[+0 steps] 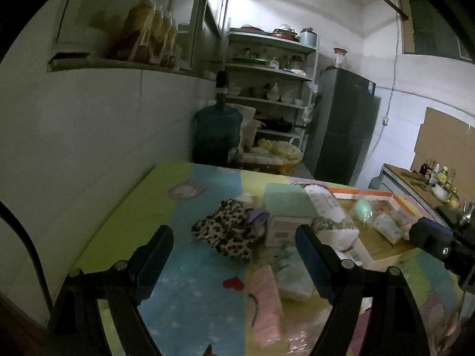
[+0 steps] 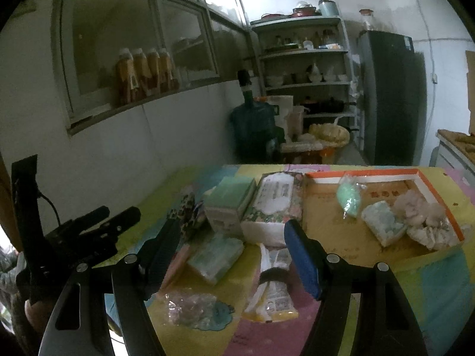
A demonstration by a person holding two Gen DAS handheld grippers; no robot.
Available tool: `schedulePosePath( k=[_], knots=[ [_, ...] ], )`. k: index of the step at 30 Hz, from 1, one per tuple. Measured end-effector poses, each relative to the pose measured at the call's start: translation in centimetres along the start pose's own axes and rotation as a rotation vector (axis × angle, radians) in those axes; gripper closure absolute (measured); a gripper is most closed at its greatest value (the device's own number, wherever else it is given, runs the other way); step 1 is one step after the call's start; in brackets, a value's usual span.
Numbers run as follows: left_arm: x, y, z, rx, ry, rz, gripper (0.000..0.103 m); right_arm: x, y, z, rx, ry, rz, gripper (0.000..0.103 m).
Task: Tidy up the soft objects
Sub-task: 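Move both open tools back toward the pile of soft items, then grasp the pink fabric strip with left tool while right tool grasps the yellow snack packet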
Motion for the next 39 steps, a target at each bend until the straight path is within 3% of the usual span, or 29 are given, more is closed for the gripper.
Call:
schedulePosePath(
  k=[19, 34, 39],
  knots=[
    [4.7, -2.7, 3.6, 0.077, 0.140, 0.035, 0.019, 2.2, -0.8, 2.4, 0.036, 0.066, 0.025, 0.029],
    [6.3, -2.5, 5.8, 0.076, 0.202, 0.032, 0.019, 4.5, -3.3, 4.5, 0.069, 0.140, 0.075, 0.029],
    [6.8, -1.6, 6.1, 0.073, 0.215, 0.023, 0.027, 5.0, -3.9, 5.5, 0.087, 0.164, 0.088, 0.029]
  ],
)
Point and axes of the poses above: each gripper's, at about its wrist camera, not at the fingertips, and z roughly the way its jaws point, y to its left, x to its underside, the point moved 2 cm from there along z, roughly the way its jaws point, and after that the axes turned 11 degrees about z, right-handed, at the moved point
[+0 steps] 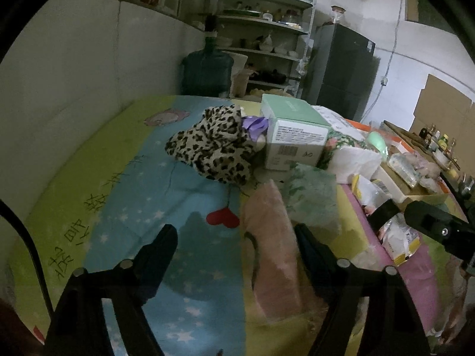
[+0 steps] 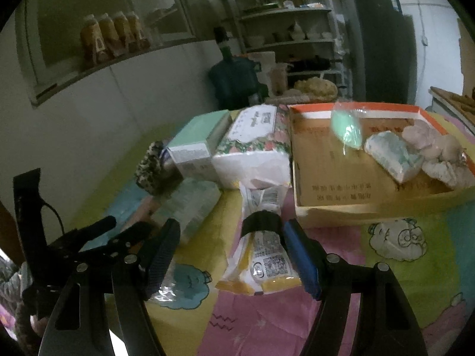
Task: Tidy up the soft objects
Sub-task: 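Grasp the pink fabric strip with left tool while right tool grasps the yellow snack packet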
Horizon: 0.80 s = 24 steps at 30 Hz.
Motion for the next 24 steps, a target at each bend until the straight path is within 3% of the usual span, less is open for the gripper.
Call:
schedulePosePath(
  k=[11, 12, 14, 16, 24],
  knots=[
    [0.6, 1.4, 0.8, 0.076, 0.014, -0.034, 0.067, 0.6, -0.8, 2.4, 0.085, 0.054, -0.011, 0.029],
    [0.6, 1.5, 0.9, 0.078, 0.013, -0.037, 0.067, 0.7, -0.8, 2.5, 0.093, 0.054, -0.011, 0.031],
    [0.7, 1.7, 0.8, 0.083, 0.008, -0.039, 0.069, 0.7, -0.7, 2.7, 0.118, 0.060, -0.019, 0.054],
    [0.7, 1.6, 0.8, 0.082, 0.005, -0.037, 0.070, 0.8, -0.8, 2.9, 0.144, 0.062, -0.031, 0.064],
    [0.8, 1.9, 0.4, 0.069, -0.014, -0.043, 0.074, 0.9, -0.7, 2.8, 0.144, 0.061, -0.044, 0.066]
  ],
)
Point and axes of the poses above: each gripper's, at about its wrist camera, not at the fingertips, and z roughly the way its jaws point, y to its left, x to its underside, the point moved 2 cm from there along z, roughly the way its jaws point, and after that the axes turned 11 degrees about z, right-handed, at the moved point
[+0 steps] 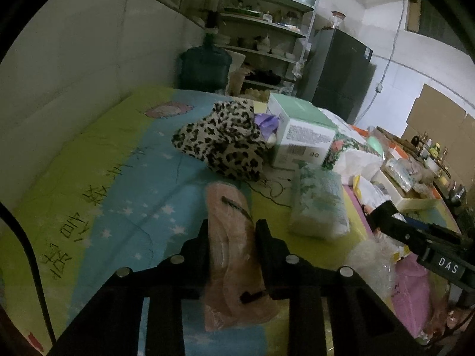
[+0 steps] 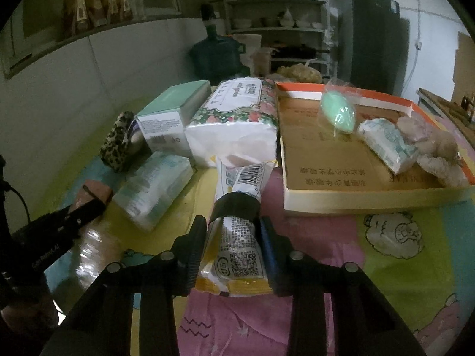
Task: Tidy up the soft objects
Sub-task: 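Grasp the pink fabric strip with left tool while right tool grasps the yellow snack packet, then carry the pink strip and snack packet with both tools over the cardboard tray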
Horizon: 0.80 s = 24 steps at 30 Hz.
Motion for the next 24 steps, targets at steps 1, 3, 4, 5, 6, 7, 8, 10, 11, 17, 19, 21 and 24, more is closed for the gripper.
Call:
schedulePosePath(
  k=[1, 3, 4, 5, 6, 7, 8, 10, 11, 17, 19, 21, 24],
  knots=[
    [-0.1, 0.1, -0.2, -0.004, -0.008, -0.003, 0.074, 0.0, 0.0, 0.0, -0.003, 0.000, 0.002, 0.067],
    [-0.4, 0.4, -0.6, -0.010, -0.021, -0.007, 0.074, 0.0, 0.1, -0.2, -0.006, -0.003, 0.004, 0.067],
    [-0.6, 0.5, -0.9, -0.015, -0.030, -0.007, 0.074, 0.0, 0.2, -0.3, -0.009, -0.006, 0.003, 0.067],
    [-0.8, 0.4, -1.0, -0.017, -0.035, -0.006, 0.074, 0.0, 0.3, -0.4, -0.011, -0.010, 0.002, 0.067],
    [-1.0, 0.4, -1.3, -0.019, -0.042, -0.003, 0.074, -0.1, 0.4, -0.5, -0.012, -0.015, 0.001, 0.067],
    [-1.2, 0.4, -1.5, -0.020, -0.048, -0.002, 0.074, -0.1, 0.5, -0.7, -0.014, -0.019, 0.001, 0.067],
    [-1.3, 0.4, -1.7, -0.021, -0.053, 0.000, 0.074, -0.2, 0.6, -0.9, -0.017, -0.024, 0.000, 0.067],
    [-1.6, 0.3, -2.1, -0.021, -0.065, 0.006, 0.074, -0.3, 0.7, -1.4, -0.020, -0.034, -0.002, 0.067],
    [-1.7, 0.2, -2.3, -0.022, -0.068, 0.009, 0.074, -0.3, 0.8, -1.5, -0.022, -0.038, -0.004, 0.067],
    [-2.4, -0.5, -3.0, -0.030, -0.085, 0.030, 0.074, -0.6, 1.3, -2.4, -0.032, -0.058, -0.017, 0.067],
    [-2.5, -0.7, -3.1, -0.033, -0.088, 0.037, 0.075, -0.6, 1.2, -2.7, -0.035, -0.064, -0.018, 0.067],
    [-2.7, -0.9, -3.2, -0.035, -0.092, 0.043, 0.075, -0.7, 1.3, -3.0, -0.037, -0.070, -0.019, 0.067],
    [-3.0, -1.1, -3.5, -0.040, -0.098, 0.052, 0.075, -0.9, 1.3, -3.5, -0.042, -0.082, -0.022, 0.067]
  ],
)
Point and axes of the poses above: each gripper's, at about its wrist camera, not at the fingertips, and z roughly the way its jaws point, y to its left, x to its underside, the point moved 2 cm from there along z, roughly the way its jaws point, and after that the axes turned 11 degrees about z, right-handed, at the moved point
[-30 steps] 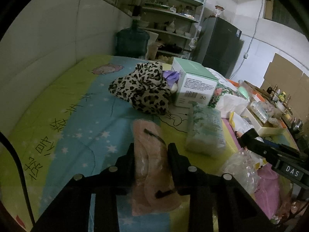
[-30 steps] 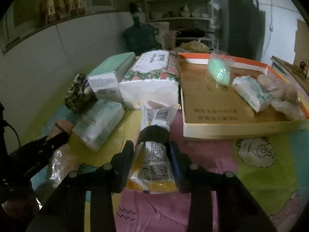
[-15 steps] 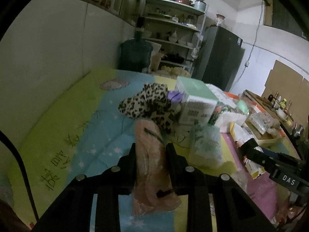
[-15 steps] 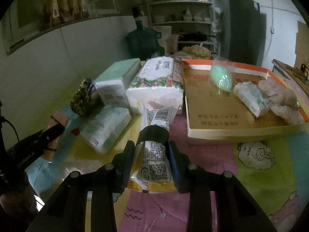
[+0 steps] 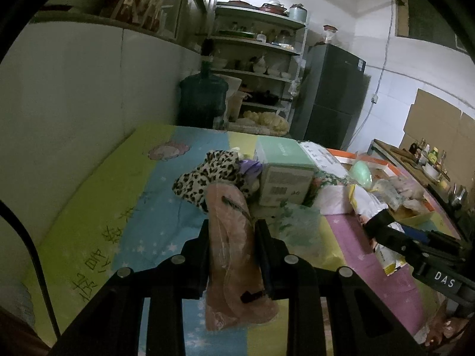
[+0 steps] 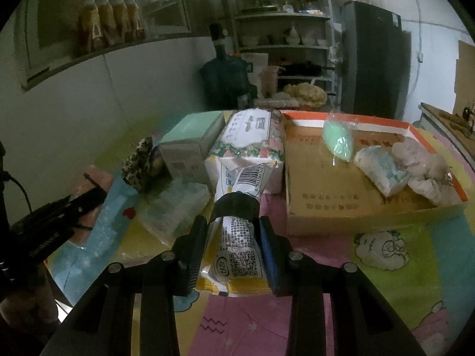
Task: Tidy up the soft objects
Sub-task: 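Carry the pink strip and snack packet with both tools over the cardboard tray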
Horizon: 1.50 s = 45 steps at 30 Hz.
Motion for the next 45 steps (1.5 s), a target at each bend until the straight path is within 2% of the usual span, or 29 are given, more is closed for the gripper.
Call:
schedulePosePath(
  k=[21, 37, 45],
  knots=[
    [-2.7, -3.4, -1.4, -0.019, -0.052, 0.062, 0.075, -0.9, -0.9, -3.3, -0.034, -0.073, 0.000, 0.067],
    [-5.9, -9.1, -0.4, 0.041, -0.079, 0.121, 0.075, -2.2, -4.0, -5.9, -0.044, -0.138, 0.025, 0.067],
    [-7.6, -12.7, 1.0, 0.082, -0.078, 0.144, 0.075, -3.3, -7.3, -7.2, -0.012, -0.178, 0.063, 0.067]
  ],
)
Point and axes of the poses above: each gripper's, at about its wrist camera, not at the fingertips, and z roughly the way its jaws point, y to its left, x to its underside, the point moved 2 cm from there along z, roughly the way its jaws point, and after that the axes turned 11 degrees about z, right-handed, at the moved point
